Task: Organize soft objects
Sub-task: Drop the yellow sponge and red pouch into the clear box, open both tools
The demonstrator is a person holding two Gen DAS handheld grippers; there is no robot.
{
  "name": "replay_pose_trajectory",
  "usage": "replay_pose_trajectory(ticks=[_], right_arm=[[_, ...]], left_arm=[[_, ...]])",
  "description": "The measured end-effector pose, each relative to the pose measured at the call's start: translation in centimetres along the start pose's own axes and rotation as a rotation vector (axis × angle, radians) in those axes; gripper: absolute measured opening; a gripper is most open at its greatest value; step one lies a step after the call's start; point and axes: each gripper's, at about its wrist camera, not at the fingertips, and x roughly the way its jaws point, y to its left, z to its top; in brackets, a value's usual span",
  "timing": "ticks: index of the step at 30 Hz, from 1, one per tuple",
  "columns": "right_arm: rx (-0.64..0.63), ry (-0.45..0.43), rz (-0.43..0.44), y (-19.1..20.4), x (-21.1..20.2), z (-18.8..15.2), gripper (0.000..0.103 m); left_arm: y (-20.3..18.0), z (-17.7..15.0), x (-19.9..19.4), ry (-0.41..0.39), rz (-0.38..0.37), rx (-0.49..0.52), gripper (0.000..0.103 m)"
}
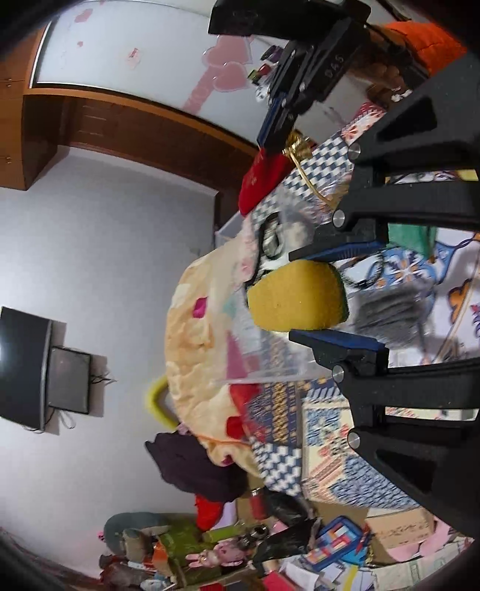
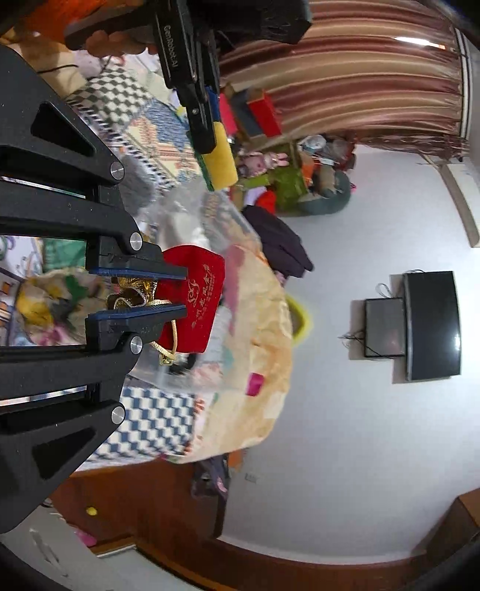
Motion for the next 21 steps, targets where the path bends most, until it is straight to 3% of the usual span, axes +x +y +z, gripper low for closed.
replay_pose_trajectory(ticks=[5,12,21], right_arm=[[0.003,-0.066,-0.023,-0.4,0.1,2.1,0.012],[0.019,-0.1,-0.047,-0.9,1.8,3.8,0.012],[0.027,-0.006,-0.035,-0.9,6.0,3.1,0.012]], left_arm=[[0.3,1.8,0.5,-0.06,0.054,0.02,0.034],[0.7,3.1,2.6,-0.071,0.082,0.023,0.034],[2.2,3.5,7.8,0.045,0.052,-0.028,0.034]])
